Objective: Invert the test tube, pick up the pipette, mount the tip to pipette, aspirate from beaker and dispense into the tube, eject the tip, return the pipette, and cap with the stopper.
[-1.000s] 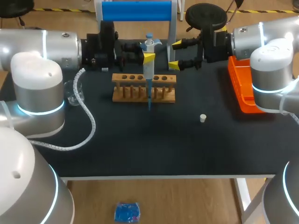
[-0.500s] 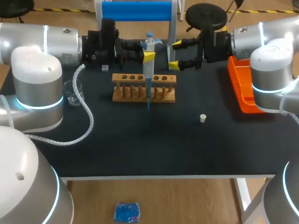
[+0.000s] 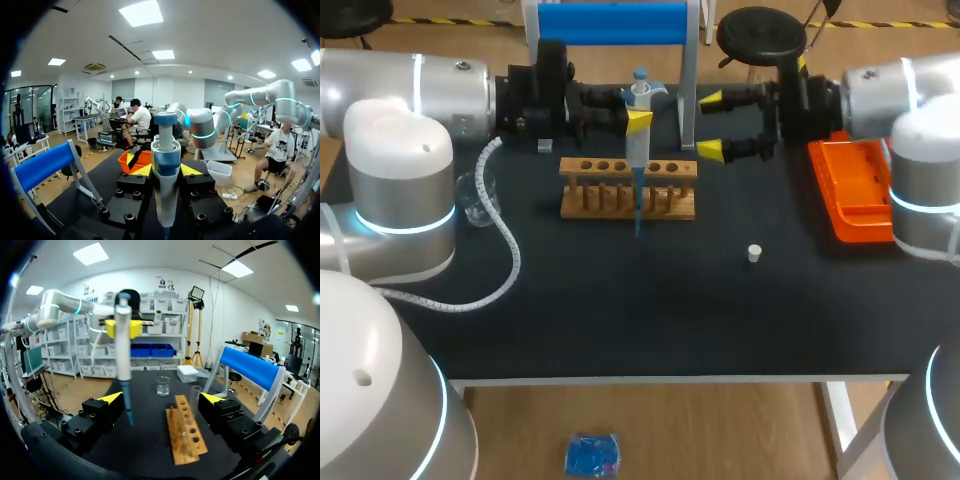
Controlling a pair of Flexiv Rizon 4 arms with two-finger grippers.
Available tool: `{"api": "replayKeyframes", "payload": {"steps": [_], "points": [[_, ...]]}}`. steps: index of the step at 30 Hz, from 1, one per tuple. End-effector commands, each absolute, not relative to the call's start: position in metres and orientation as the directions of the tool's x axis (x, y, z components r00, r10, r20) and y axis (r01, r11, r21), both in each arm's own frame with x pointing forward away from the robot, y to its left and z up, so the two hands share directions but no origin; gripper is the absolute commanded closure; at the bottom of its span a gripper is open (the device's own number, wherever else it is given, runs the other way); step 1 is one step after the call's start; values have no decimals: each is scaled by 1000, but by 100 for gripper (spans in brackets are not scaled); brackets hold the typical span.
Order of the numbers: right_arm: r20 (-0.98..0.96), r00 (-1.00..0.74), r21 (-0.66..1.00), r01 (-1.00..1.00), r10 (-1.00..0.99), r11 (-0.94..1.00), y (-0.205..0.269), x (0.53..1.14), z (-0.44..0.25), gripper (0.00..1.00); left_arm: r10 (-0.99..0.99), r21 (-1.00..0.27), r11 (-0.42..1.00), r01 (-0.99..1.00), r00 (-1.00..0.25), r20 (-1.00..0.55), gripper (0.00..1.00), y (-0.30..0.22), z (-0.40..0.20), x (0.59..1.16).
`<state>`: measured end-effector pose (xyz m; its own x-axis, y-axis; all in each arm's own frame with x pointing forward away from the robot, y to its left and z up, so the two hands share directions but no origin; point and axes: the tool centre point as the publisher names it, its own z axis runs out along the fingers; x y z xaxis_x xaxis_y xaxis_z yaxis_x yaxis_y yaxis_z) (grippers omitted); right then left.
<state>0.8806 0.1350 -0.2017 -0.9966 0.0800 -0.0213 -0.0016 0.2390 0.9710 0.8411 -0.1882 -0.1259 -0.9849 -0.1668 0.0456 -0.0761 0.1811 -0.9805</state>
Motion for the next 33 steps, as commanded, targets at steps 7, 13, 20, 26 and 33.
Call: {"api": "replayKeyframes", "payload": {"steps": [7, 13, 20, 26, 33], "points": [[-74, -996, 997, -73, -42, -18, 149, 824, -196, 0, -163, -980, 183, -77, -985, 47, 100, -188, -125, 842], [-68, -996, 997, -66, -62, -37, 176, 831, -193, 0, -163, -980, 183, -77, -985, 47, 100, -188, -125, 842], [15, -996, 1000, 16, -85, -10, 205, 839, -188, 0, -163, -980, 183, -77, -985, 47, 100, -188, -125, 842], [35, -996, 999, 33, -77, 17, 222, 840, -186, 0, -163, -980, 183, -77, -985, 47, 100, -188, -125, 842], [47, -996, 999, 46, -73, 7, 238, 839, -185, 0, -163, -980, 183, -77, -985, 47, 100, -188, -125, 842]]}}
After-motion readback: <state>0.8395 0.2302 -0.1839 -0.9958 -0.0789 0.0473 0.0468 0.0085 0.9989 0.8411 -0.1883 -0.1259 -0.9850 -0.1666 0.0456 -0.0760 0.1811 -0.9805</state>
